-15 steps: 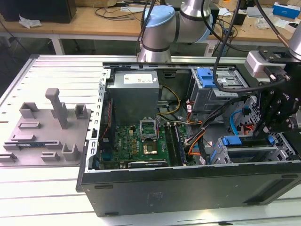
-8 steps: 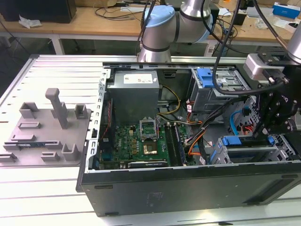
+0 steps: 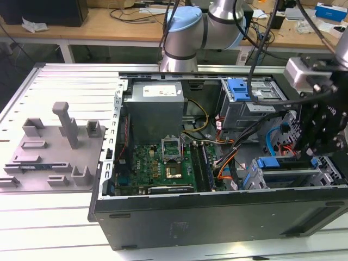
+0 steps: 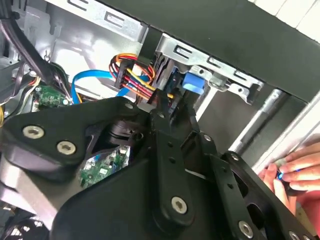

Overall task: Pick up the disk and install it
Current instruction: 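Insert the first disk wire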

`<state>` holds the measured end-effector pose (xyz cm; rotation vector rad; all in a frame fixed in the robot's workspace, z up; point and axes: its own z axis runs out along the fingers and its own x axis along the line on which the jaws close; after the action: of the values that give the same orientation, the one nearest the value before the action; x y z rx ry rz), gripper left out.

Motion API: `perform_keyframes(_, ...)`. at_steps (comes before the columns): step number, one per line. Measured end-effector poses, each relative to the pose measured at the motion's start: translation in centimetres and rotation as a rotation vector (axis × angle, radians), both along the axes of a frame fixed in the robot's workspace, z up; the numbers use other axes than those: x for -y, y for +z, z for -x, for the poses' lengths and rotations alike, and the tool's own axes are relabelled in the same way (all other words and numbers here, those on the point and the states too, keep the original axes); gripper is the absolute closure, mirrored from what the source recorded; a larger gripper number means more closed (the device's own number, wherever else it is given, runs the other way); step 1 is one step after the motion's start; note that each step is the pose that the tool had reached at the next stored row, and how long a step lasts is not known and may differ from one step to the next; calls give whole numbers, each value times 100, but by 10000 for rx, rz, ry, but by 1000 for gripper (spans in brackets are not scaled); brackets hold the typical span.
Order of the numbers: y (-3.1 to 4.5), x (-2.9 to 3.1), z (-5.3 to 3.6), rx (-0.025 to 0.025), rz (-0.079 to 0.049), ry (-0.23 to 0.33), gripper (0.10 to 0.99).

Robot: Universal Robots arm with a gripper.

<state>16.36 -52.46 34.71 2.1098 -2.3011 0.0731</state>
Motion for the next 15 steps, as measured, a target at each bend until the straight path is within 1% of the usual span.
perform_keyframes(2,85,-17,0,0,11,-16,780)
perform_keyframes(4,208,-28,-2,0,15,-50,780)
perform_keyframes(5,227,-28,-4,0,16,-58,780)
perform_keyframes(15,227,-31,-4,0,15,-60,780)
